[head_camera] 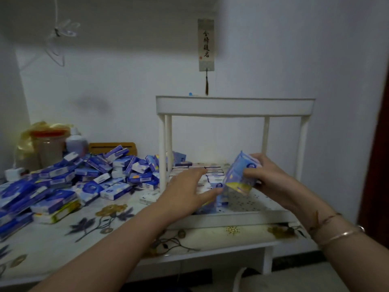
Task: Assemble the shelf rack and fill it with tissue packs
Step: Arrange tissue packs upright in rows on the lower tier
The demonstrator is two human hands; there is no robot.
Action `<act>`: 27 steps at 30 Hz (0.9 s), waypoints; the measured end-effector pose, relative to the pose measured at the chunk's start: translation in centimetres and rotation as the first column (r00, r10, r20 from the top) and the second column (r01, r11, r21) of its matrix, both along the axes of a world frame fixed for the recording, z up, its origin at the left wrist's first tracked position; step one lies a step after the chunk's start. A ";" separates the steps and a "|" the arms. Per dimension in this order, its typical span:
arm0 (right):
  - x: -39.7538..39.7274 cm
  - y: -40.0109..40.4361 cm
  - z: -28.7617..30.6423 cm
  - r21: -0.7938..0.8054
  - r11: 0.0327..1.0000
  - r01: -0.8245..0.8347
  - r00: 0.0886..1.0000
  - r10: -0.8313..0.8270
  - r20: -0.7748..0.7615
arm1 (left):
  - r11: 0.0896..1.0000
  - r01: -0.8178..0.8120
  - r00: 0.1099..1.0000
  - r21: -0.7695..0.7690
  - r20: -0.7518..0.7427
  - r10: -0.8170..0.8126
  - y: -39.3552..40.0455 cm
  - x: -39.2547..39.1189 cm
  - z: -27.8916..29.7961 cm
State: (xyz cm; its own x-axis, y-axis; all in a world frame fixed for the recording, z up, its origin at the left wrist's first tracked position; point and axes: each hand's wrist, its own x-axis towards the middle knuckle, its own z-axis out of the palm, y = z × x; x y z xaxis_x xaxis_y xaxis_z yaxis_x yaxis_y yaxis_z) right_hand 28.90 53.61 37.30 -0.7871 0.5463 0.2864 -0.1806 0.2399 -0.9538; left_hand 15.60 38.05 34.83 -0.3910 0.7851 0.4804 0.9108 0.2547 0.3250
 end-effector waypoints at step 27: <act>-4.3 -0.4 -2.8 0.541 0.801 -0.255 0.821 -0.116 0.559 | 0.862 -0.206 0.874 -0.464 -0.484 -0.052 1.2 -2.2 -0.6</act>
State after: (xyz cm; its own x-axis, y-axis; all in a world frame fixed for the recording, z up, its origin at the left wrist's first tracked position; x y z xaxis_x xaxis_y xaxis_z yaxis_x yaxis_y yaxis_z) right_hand 24.59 53.25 34.49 -0.9318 0.3611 0.0355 0.2778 0.7729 -0.5705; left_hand 13.36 39.21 34.25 -0.2910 0.9394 0.1813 0.8866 0.3360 -0.3178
